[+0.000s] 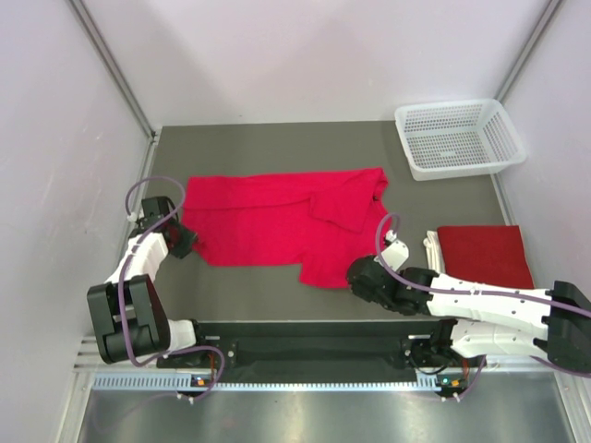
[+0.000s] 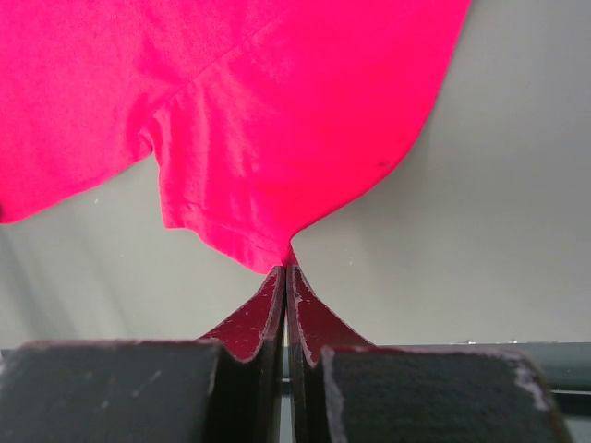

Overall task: Fold and stack the t-shirts
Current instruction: Fold the tshirt

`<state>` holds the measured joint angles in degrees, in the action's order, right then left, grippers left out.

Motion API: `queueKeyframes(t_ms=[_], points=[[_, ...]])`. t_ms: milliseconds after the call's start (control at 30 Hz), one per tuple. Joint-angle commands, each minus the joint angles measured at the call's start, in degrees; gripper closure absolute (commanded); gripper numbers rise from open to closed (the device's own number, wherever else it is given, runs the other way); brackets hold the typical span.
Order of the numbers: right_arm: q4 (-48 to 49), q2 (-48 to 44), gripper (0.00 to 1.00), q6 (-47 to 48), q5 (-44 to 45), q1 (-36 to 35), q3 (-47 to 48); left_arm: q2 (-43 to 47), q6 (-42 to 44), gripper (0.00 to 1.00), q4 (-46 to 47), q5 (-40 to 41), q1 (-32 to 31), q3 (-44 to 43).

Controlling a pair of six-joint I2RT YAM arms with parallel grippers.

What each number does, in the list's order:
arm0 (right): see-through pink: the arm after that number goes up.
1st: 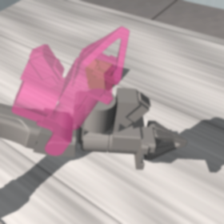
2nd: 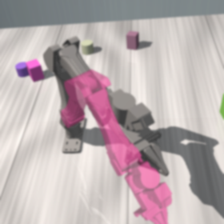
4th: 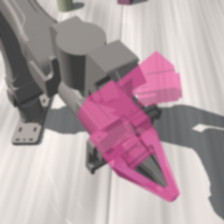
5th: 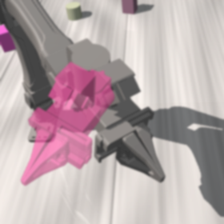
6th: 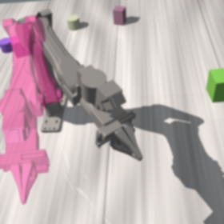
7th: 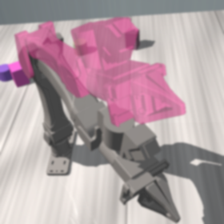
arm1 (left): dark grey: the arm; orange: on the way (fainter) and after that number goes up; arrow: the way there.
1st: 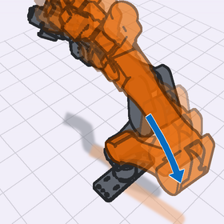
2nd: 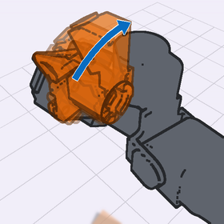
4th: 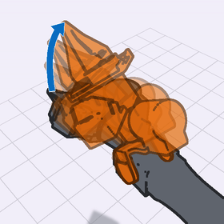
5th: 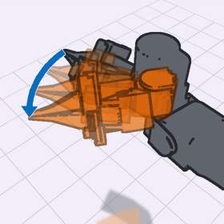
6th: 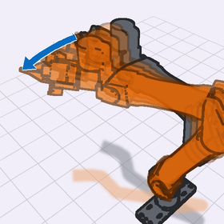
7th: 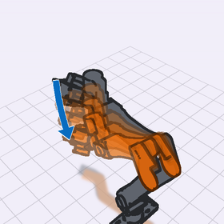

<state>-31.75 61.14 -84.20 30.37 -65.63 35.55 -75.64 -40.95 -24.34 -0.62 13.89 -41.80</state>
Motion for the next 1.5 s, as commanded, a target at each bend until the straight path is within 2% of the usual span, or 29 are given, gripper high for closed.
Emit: queueKeyframes(t_ms=[0,333,500,667,900,967,1067,1467], points=[[0.19,0.11,1.0,-0.52,1.89,-0.56,0.48,-0.48,-0.97,0.63,4.82,-2.01,0.0,0.58],[0.11,0.73,1.0,-0.61,1.71,-0.56,0.75,-2.41,-0.98,0.64,6.85,-3.25,-0.27,1.81],[0.11,1.17,1.0,-0.43,1.71,-0.64,1.1,0.65,0.16,0.62,5.09,0.09,-0.35,1.55],[0.63,2.13,1.0,-0.43,1.27,-0.56,1.19,2.86,1.66,0.6,0.45,3.17,-0.35,-2.31],[1.34,4.07,1.0,0.36,0.83,-0.56,2.42,4.62,1.66,0.66,-3.17,6.16,-0.27,-3.37],[1.51,4.86,1.0,0.62,0.74,-0.56,2.77,4.36,1.66,0.71,-3.26,5.64,-0.35,-3.11],[1.77,5.56,1.0,0.79,0.57,-0.56,3.12,4.36,0.96,0.72,-2.38,4.58,-0.35,-1.36],[1.86,6.97,1.0,1.5,1.01,-0.64,4.26,-1.88,-0.36,0.71,2.45,0.97,-0.79,-0.3]])
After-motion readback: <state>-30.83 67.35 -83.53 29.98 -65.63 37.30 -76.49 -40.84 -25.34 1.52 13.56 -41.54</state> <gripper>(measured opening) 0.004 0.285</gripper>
